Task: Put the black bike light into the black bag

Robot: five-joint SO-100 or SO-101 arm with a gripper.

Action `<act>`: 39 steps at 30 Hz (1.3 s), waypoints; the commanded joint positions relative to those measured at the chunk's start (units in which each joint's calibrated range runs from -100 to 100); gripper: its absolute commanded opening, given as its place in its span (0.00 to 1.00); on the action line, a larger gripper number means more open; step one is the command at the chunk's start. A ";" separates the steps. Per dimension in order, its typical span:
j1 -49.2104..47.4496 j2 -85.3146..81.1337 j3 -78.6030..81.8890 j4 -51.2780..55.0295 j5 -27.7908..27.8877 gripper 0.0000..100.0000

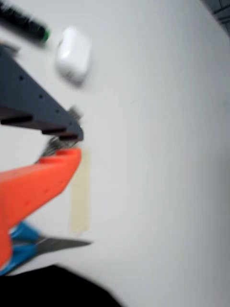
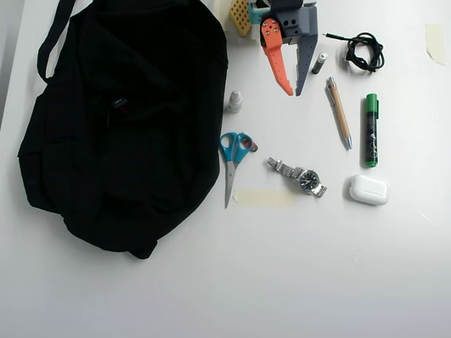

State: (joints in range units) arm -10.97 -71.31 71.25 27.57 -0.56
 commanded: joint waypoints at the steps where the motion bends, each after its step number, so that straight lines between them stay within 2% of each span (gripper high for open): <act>1: -0.17 -5.29 7.73 -0.87 -0.12 0.02; 13: 1.77 -22.55 28.39 -0.44 -0.28 0.02; 20: 2.30 -24.29 28.31 12.05 -0.22 0.02; 28: 2.97 -28.36 28.13 32.38 -0.28 0.02; 39: 4.39 -28.52 28.13 35.83 -0.22 0.02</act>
State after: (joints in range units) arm -7.82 -98.33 98.55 62.68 -0.76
